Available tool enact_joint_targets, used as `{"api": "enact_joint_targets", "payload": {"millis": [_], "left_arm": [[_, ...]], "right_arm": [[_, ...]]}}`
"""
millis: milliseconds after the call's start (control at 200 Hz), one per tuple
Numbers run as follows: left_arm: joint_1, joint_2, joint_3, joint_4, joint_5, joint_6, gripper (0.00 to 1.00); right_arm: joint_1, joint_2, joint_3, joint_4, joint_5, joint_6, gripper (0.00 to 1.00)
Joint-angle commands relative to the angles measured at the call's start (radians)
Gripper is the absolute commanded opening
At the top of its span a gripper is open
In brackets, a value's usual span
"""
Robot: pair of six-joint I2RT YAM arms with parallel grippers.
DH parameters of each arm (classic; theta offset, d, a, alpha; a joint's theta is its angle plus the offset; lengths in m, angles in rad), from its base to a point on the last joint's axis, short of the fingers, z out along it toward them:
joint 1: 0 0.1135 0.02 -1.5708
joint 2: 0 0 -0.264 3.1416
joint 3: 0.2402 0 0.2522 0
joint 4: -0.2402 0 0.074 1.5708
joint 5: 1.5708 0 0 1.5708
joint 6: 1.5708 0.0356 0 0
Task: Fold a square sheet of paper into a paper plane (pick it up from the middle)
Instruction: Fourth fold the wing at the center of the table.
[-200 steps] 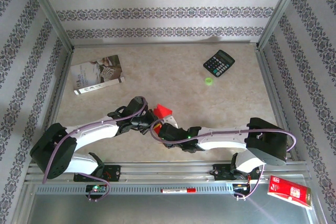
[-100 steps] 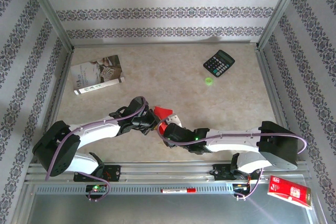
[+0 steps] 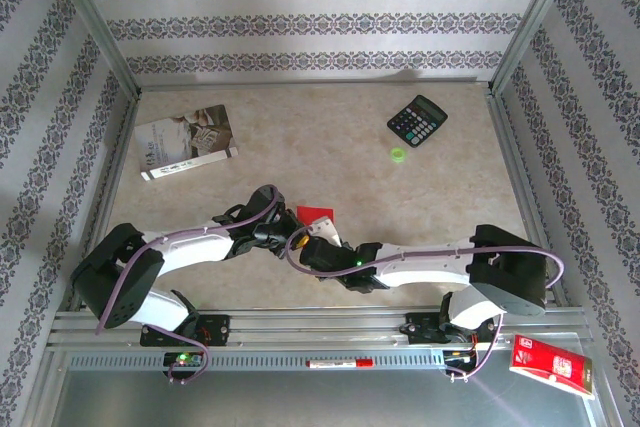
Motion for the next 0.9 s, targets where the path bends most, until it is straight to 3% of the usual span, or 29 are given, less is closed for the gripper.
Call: {"api": "enact_joint_targets", "payload": {"millis": [0, 330, 894], "left_arm": [[-0.009, 0.018, 0.000, 0.035, 0.020, -0.038, 0.00], [-0.008, 0.031, 0.004, 0.036, 0.036, -0.031, 0.00], [-0.006, 0.038, 0.010, 0.035, 0.045, -0.014, 0.00]], "right_arm": [[0.010, 0.029, 0.036, -0.058, 0.062, -0.014, 0.41], [0.002, 0.064, 0.060, -0.088, 0.080, -0.047, 0.37], [-0.005, 0.059, 0.045, -0.102, 0.087, -0.049, 0.16]]}}
